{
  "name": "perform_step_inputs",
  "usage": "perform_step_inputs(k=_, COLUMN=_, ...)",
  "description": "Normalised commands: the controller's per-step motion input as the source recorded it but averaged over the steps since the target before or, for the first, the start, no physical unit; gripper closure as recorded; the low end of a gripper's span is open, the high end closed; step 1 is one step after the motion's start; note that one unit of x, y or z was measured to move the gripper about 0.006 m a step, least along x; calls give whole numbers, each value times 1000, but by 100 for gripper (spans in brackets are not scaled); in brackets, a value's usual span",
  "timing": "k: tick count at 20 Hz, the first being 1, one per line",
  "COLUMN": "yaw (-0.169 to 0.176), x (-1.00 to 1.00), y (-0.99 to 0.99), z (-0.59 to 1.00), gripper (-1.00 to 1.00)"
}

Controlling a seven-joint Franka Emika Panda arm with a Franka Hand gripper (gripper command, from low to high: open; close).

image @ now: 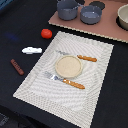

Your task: Place the fish, sausage, and tomato into the frying pan.

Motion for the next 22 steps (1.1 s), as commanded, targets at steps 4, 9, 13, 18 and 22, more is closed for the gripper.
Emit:
perform_step_inputs(k=4, yaw=0, x=0, y=-1000, z=-292, gripper=-100)
perform_step_inputs(k=9, yaw=0, x=0, y=-1000, z=-322, gripper=-100)
perform_step_inputs(k=13, yaw=0, x=0, y=-1000, z=-350, gripper=-100)
perform_step_inputs(k=18, yaw=0, x=-20, y=-1000, z=-463, gripper=-100)
perform_step_inputs(k=22, yaw=0, x=-111, y=-999, z=-585, gripper=-100)
